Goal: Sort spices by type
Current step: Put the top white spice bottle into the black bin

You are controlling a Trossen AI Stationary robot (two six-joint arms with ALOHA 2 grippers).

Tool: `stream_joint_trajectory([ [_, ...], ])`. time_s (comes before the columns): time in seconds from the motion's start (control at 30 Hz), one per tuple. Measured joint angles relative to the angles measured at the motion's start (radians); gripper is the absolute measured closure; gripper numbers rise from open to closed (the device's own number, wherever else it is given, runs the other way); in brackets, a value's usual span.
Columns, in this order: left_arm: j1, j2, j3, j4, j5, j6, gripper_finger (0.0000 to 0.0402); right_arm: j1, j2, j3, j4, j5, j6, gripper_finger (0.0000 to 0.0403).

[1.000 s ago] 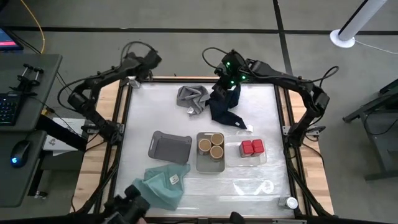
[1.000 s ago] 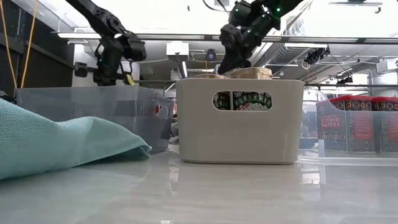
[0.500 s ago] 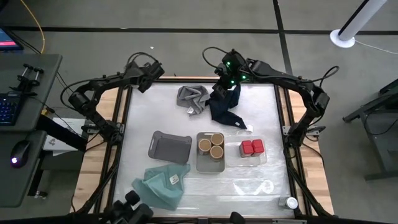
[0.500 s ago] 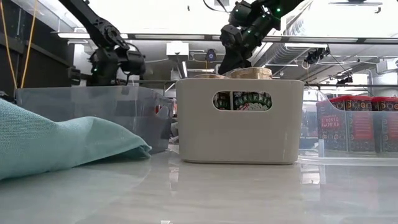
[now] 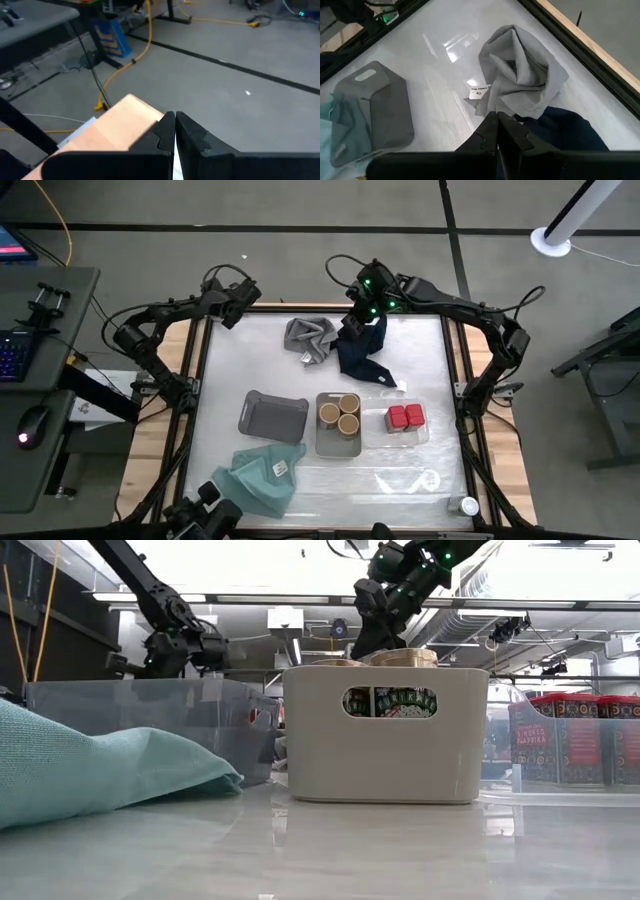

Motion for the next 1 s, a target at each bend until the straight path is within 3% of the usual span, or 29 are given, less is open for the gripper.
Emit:
stream_joint_trajectory([
  [0.37, 0.008, 0.115, 0.000, 0.008, -0.038, -0.001, 0.0401, 0.012, 0.000, 0.000, -0.005, -0.008, 0.044, 0.0403],
  [0.7, 0.014, 0.116, 0.003, 0.017, -0.011, 0.058, 0.0401, 0.020, 0.000, 0.000, -0.009, -0.009, 0.041, 0.0403],
  [1.0, -0.071, 0.102, 0.003, -0.045, 0.019, 0.048, 0.0401, 0.020, 0.000, 0.000, -0.009, -0.009, 0.015, 0.0403],
])
